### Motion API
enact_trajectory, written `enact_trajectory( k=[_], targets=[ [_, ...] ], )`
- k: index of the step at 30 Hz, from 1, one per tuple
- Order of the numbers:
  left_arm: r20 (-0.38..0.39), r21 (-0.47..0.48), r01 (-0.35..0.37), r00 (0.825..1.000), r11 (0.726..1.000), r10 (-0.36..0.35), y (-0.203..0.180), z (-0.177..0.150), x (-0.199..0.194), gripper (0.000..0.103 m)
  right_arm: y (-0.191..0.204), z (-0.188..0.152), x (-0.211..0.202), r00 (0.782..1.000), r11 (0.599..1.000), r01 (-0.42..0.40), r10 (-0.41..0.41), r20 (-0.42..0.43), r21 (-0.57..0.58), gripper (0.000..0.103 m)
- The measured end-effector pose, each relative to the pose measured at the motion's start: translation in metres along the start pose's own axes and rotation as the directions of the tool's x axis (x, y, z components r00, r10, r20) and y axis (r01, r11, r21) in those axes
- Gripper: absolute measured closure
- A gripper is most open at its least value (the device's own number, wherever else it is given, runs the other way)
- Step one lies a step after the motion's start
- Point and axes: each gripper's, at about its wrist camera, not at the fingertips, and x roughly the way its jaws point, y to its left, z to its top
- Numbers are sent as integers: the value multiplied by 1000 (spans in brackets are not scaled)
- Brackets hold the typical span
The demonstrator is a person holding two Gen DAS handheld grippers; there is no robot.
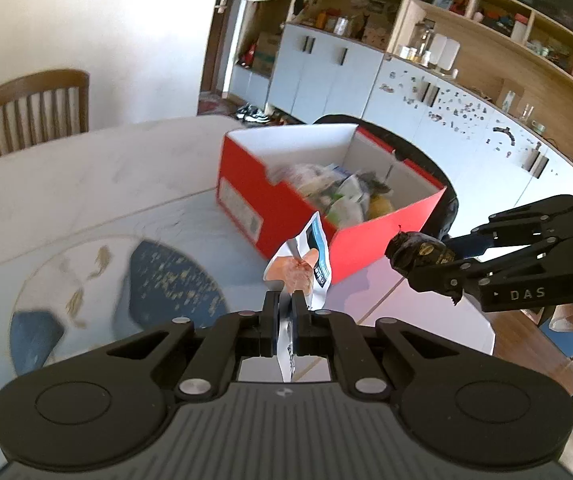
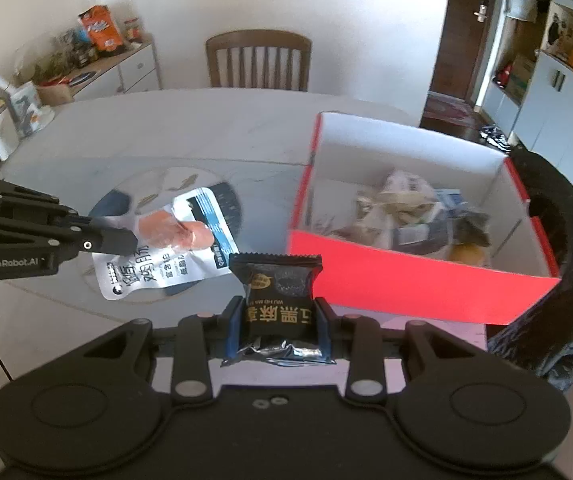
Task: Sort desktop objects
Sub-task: 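Carry the white snack bag and black packet with both grippers over the red shoebox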
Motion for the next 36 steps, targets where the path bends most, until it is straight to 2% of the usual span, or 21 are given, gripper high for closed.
enact_trajectory(
  k=[14,21,36],
  targets=[
    [41,41,22,999,999,-23,-46,52,32,98,-64,10,-9,998,999,41,-42,39,16,68],
    [46,61,-21,999,998,18,-62,78,53,98,-97,20,-4,998,998,54,-55,39,29,68],
    [-17,4,-122,992,993,122,-64,117,120,98,-151,44,24,997,997,57,-59,44,49,68]
  ],
)
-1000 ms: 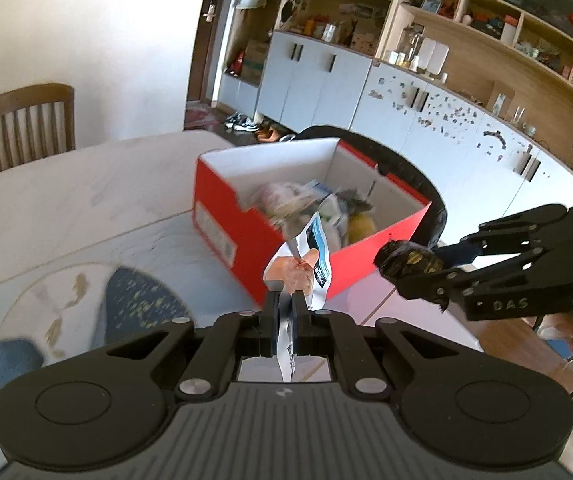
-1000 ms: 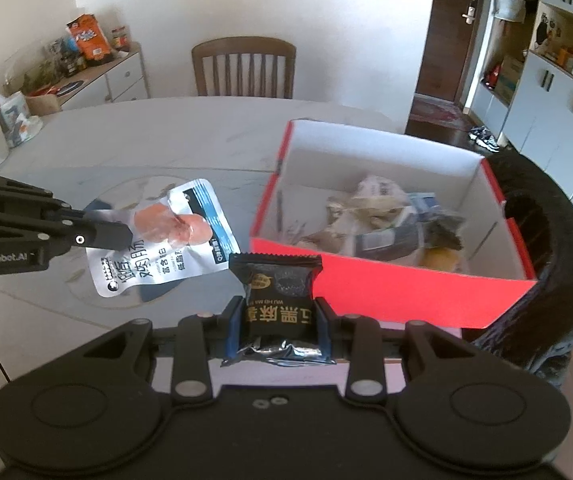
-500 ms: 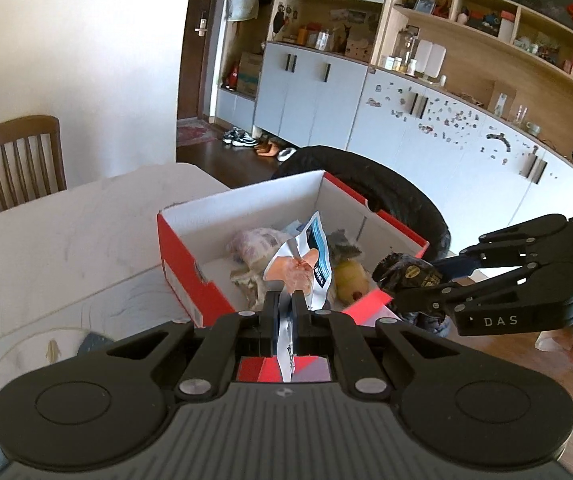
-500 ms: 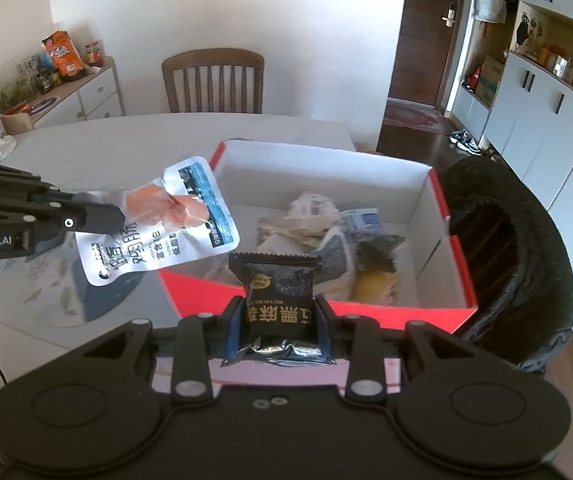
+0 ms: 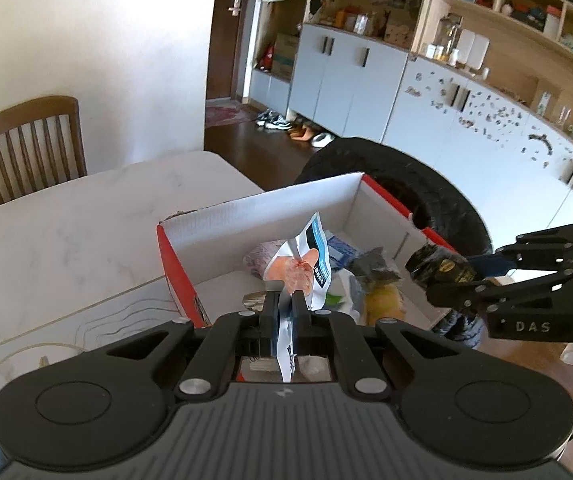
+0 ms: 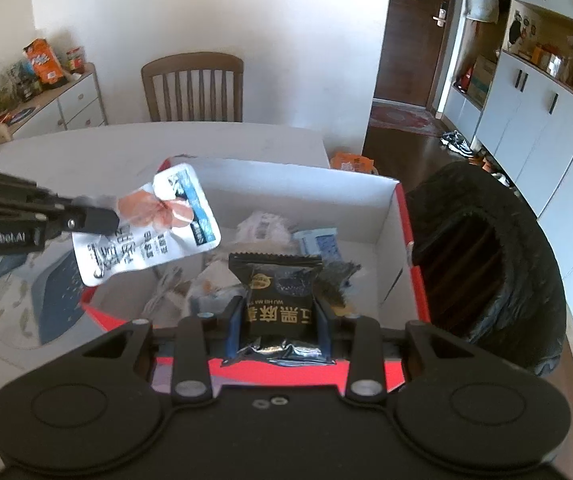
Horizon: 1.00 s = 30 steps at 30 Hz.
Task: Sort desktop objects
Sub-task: 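Carry the white snack bag and black packet with both grippers over the red shoebox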
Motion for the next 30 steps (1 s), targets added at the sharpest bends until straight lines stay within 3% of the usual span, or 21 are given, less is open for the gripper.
enact_trajectory(
  k=[17,30],
  targets=[
    [-85,4,-85,993,996,85,-15,9,60,98,-11,6,59,997,1000,-1,0,-72,-4,68],
    [-165,15,-81,983,997,82,-18,6,84,98,-16,-3,83,994,1000,-9,10,-108,6,69]
  ],
)
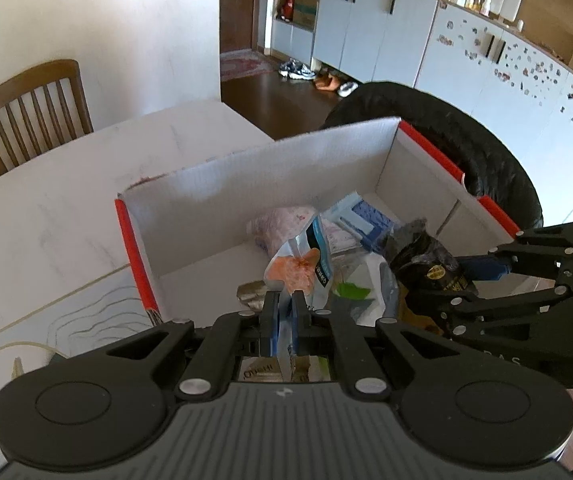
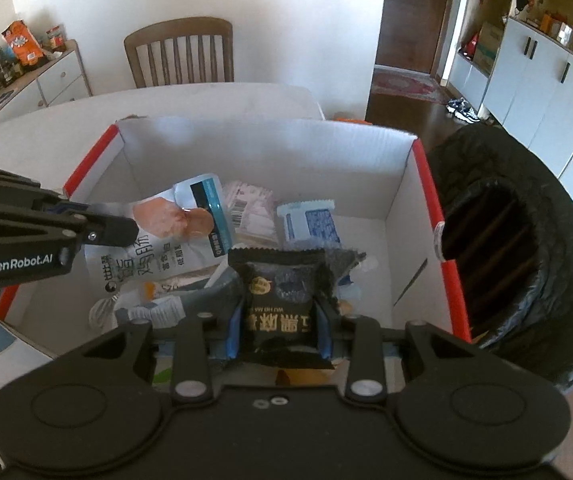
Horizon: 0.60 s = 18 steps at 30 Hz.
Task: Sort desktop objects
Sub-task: 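Lower the snack bag and black packet into the box and open both grippers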
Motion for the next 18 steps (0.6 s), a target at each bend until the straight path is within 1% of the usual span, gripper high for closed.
enact_trajectory(
  k=[5,10,13,16,17,18],
  targets=[
    [-42,10,14,999,1000,-13,-3,-5,6,98,-1,-4,4,1000,1000,-20,20,-17,6,67],
    [-66,21,22,998,1000,-20,-3,-7,6,98,-2,-6,3,999,999,-29,30,-19,13,65],
    [-82,38,36,996,999,-33,-4,-8,5,98,-4,-7,1,999,999,-44,44,-16,23,61],
    [-106,49,59,993,997,-53,-5,-10,3,97,-5,-7,-3,998,998,-59,59,-12,27,54],
    [-111,51,64,992,997,-58,-6,-11,3,97,-5,-8,-5,998,998,-63,64,-9,28,50],
    [-112,55,67,992,996,-61,-6,-12,2,97,-5,-8,-7,998,997,-67,67,-7,27,49]
  ],
)
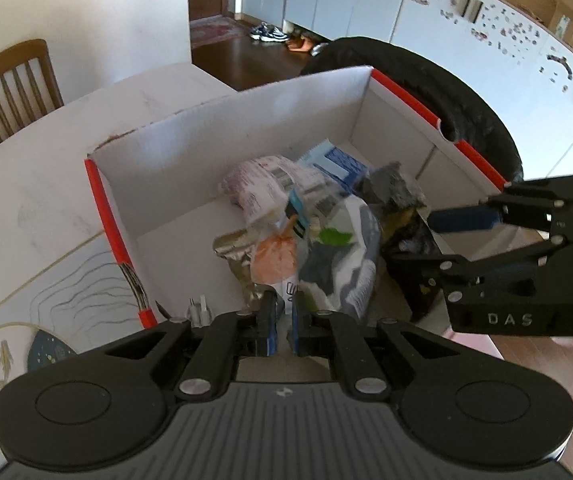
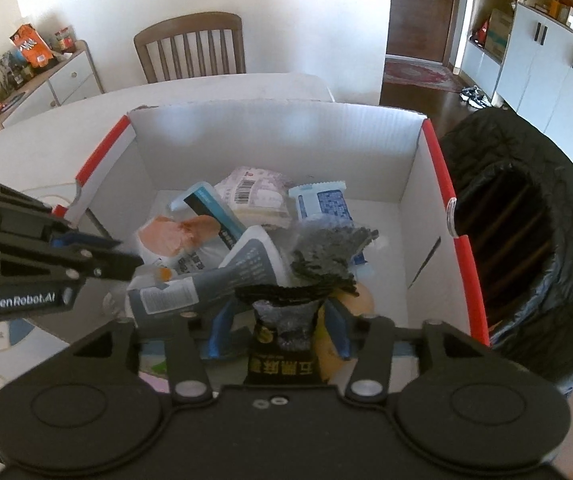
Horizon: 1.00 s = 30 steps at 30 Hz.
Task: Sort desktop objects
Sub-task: 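Lower the snack bag and black packet into the box and open both grippers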
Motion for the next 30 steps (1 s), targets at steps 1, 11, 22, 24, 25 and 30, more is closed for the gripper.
enact_trajectory(
  k=[1,11,22,24,25,30],
  targets=[
    [1,6,0,1000,1000,0,-1,-1,-1,96,0,-1,-1,1000,1000,-3,3,-1,-1,49],
    [25,12,18,1000,1000,-18,0,-14,-19,92,4,-3,-21,999,1000,-22,21,30,0,41],
    [93,32,20,995,999,-23,0,-26,-43,81,13,-6,-44,996,1000,-22,21,83,10,38],
    [104,37,18,994,999,-22,0,-28,-47,76,15,-7,-47,996,1000,-20,19,93,12,36],
    [112,38,17,993,999,-21,0,-29,-50,70,16,-8,-49,995,1000,-19,18,97,11,36],
    [151,44,18,988,999,-24,1,-34,-61,37,21,-12,-58,993,999,-20,17,114,29,36]
  ],
)
